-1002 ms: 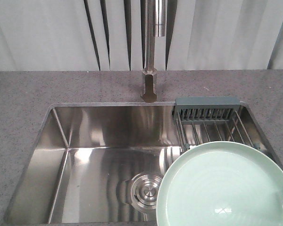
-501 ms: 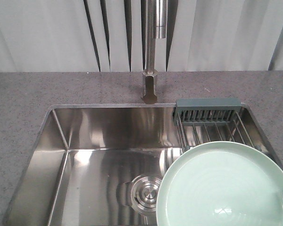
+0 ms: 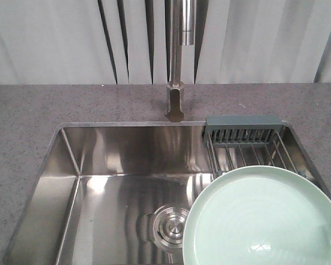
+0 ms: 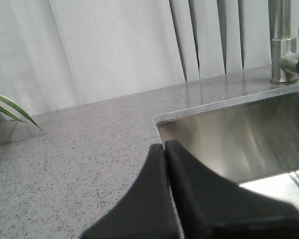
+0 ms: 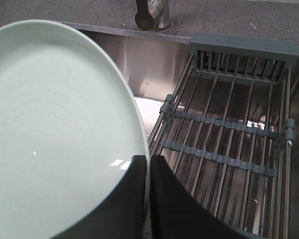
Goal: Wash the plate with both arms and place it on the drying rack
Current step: 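Raise the left gripper over the sink toward the faucet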
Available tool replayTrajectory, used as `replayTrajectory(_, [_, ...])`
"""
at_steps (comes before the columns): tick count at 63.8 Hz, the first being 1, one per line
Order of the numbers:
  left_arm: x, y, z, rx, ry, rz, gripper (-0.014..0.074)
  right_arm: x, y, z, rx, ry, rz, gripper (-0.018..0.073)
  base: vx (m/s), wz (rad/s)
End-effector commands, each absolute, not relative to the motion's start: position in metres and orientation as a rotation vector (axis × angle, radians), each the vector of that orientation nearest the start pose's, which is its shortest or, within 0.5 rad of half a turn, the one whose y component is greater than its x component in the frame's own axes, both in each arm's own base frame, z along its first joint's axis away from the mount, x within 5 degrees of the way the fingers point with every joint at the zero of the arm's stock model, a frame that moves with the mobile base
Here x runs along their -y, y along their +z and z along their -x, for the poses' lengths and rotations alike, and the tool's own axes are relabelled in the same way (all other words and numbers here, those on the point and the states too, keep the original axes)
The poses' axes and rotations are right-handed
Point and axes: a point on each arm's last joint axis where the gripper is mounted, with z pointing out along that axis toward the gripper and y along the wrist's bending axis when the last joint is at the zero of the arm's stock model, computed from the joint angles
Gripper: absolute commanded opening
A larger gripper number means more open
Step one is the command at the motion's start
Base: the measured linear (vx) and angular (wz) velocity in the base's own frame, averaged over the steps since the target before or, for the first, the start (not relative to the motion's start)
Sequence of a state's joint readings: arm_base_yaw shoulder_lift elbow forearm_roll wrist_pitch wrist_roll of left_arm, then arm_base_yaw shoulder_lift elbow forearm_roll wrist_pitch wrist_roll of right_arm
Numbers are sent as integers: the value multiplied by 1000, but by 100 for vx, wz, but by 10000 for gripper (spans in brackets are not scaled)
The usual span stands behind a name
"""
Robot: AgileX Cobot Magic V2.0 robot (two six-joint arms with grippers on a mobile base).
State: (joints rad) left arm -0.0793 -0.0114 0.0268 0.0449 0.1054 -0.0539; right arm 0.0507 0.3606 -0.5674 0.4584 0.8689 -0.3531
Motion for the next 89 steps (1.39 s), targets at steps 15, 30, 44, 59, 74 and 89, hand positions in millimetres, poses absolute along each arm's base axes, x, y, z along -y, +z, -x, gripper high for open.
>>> replayTrajectory(15, [5, 212, -54, -1488, -83, -49, -6, -33, 322, -59, -1981, 364, 274, -4, 0, 0])
replayTrajectory(30, [5, 212, -54, -1487, -87, -45, -6, -33, 322, -59, -1981, 364, 274, -4, 0, 0])
replayTrajectory(44, [5, 212, -54, -1466, -513, 339, -6, -33, 322, -59, -1981, 364, 274, -4, 0, 0])
replayTrajectory(59, [6, 212, -54, -1382, -912, 704, -6, -33, 322, -59, -1981, 364, 274, -4, 0, 0])
replayTrajectory(74, [5, 217, -53, -1315, -1018, 791, -6, -33, 322, -59, -1981, 364, 274, -4, 0, 0])
replayTrajectory(89, [7, 216, -53, -1261, -1230, 982, -6, -33, 322, -59, -1981, 364, 274, -4, 0, 0])
